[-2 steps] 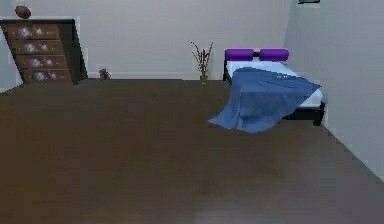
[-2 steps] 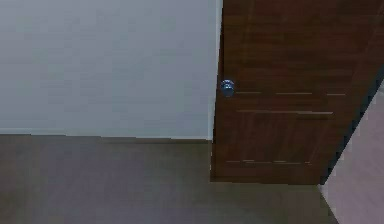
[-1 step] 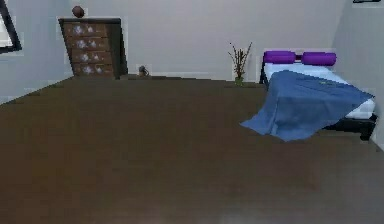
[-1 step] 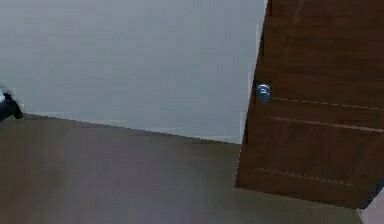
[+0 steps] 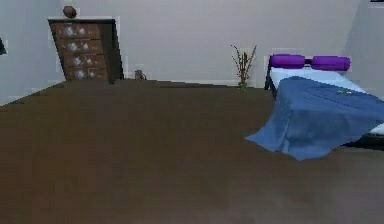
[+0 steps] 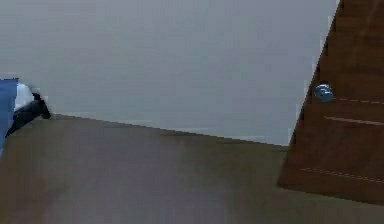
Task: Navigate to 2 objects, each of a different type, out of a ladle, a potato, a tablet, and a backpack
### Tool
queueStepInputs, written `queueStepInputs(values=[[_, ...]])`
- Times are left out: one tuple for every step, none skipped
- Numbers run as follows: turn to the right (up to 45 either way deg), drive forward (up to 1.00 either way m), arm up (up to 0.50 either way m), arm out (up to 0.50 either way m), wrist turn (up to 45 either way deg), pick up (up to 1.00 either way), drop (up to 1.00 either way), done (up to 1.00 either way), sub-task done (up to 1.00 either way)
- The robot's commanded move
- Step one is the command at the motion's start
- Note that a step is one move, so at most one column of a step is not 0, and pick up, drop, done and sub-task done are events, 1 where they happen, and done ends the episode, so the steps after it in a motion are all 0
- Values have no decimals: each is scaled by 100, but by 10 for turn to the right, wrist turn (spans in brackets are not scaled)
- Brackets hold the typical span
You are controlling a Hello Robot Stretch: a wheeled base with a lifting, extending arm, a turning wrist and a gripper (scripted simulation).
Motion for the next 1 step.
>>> queueStepInputs(values=[[-450,0,0,0,0,0,0,0,0]])
